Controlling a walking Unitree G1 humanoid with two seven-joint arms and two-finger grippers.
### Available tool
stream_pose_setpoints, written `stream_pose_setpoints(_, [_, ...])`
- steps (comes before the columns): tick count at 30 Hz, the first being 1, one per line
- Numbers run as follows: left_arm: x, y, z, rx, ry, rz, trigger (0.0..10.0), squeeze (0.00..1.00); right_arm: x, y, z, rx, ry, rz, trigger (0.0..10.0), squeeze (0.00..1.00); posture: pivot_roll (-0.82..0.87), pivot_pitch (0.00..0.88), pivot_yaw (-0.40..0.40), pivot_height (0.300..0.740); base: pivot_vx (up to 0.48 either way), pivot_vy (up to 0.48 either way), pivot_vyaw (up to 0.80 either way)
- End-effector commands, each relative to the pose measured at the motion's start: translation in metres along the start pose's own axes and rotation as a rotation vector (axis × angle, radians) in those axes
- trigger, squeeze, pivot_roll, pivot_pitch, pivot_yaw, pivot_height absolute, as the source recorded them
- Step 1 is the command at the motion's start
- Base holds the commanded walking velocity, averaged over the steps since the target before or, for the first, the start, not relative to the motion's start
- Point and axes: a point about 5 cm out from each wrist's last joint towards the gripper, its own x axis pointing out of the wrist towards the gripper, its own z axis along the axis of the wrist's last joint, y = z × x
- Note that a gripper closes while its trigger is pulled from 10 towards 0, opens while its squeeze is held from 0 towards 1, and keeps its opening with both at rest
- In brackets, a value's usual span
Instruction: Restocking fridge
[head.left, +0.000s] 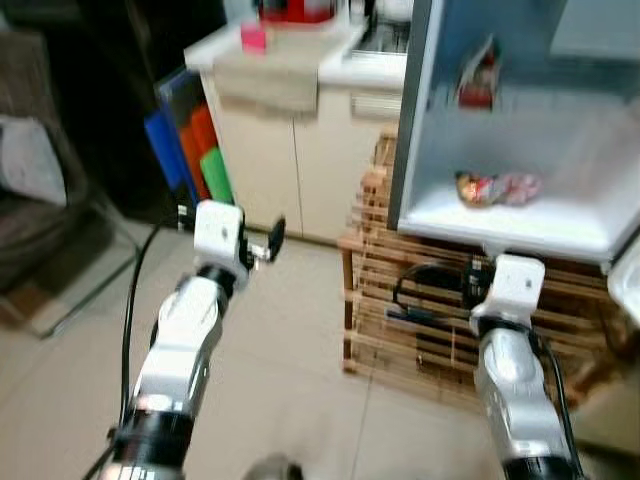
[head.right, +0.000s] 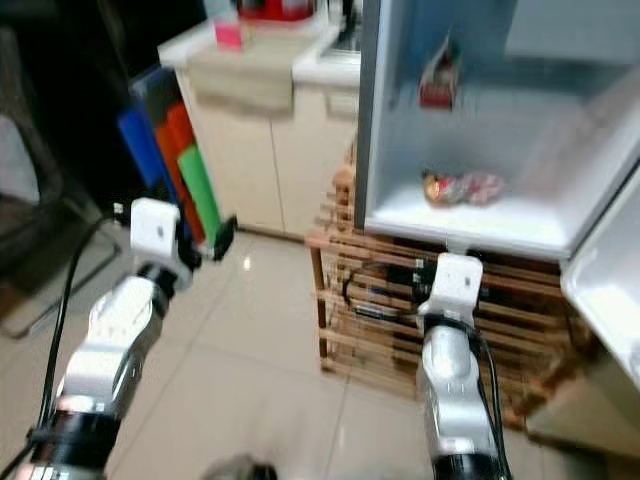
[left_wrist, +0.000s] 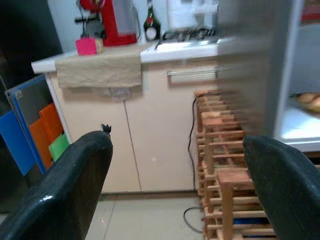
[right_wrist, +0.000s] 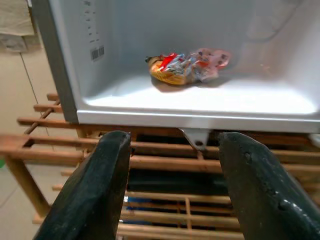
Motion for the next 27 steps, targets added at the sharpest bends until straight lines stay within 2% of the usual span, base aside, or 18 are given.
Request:
stream_pose_setpoints(1, [0.002, 0.003, 0.005, 0.018, -0.020, -0.005, 10.0, 0.00, 0.001, 0.002, 0.000, 0.000, 0.005, 0.015, 10.0, 0.00, -0.02, 0.000, 0.063, 0.740, 0.000, 0.000, -0.49])
stream_pose_setpoints(7, [0.000, 0.003, 0.004, 0.001, -0.029, 0.035, 10.0, 0.00, 0.001, 0.003, -0.001, -0.031, -0.009, 0.047, 10.0, 0.00, -0.01, 0.000, 0.032, 0.740, 0.000, 0.000, -0.62])
stream_pose_setpoints(10, [0.000, 0.002, 0.002, 0.000, -0.021, 0.049, 10.0, 0.00, 0.000, 0.006, 0.000, -0.043, -0.026, 0.075, 10.0, 0.00, -0.01, 0.000, 0.030, 0.740, 0.000, 0.000, 0.00])
stream_pose_setpoints(11, [0.000, 0.001, 0.001, -0.002, -0.018, 0.052, 10.0, 0.00, 0.000, 0.009, 0.001, -0.041, -0.029, 0.096, 10.0, 1.00, -0.01, 0.000, 0.028, 0.740, 0.000, 0.000, 0.00])
stream_pose_setpoints(13, [0.001, -0.002, 0.000, -0.002, -0.013, 0.052, 10.0, 0.00, -0.001, 0.012, 0.002, -0.041, -0.039, 0.116, 10.0, 1.00, 0.00, 0.000, 0.024, 0.740, 0.000, 0.000, 0.00])
stream_pose_setpoints(14, [0.001, -0.004, 0.001, -0.007, -0.023, 0.036, 10.0, 1.00, 0.000, 0.012, 0.003, -0.043, -0.038, 0.120, 10.0, 1.00, 0.00, 0.000, 0.023, 0.740, 0.000, 0.000, 0.00])
stream_pose_setpoints(17, [0.001, -0.006, 0.001, -0.027, -0.029, 0.013, 10.0, 1.00, 0.002, 0.012, 0.003, -0.045, -0.036, 0.122, 10.0, 1.00, 0.00, 0.000, 0.025, 0.740, 0.000, 0.000, 0.00])
stream_pose_setpoints(20, [0.000, -0.005, -0.004, -0.035, 0.014, 0.052, 10.0, 1.00, 0.003, 0.014, 0.003, -0.042, -0.043, 0.129, 10.0, 1.00, 0.00, 0.000, 0.026, 0.740, 0.000, 0.000, 0.00])
stream_pose_setpoints(27, [-0.003, -0.002, -0.005, -0.052, 0.014, 0.068, 10.0, 1.00, 0.005, 0.014, 0.003, -0.043, -0.043, 0.152, 10.0, 1.00, 0.00, 0.000, 0.011, 0.740, 0.000, 0.000, 0.00])
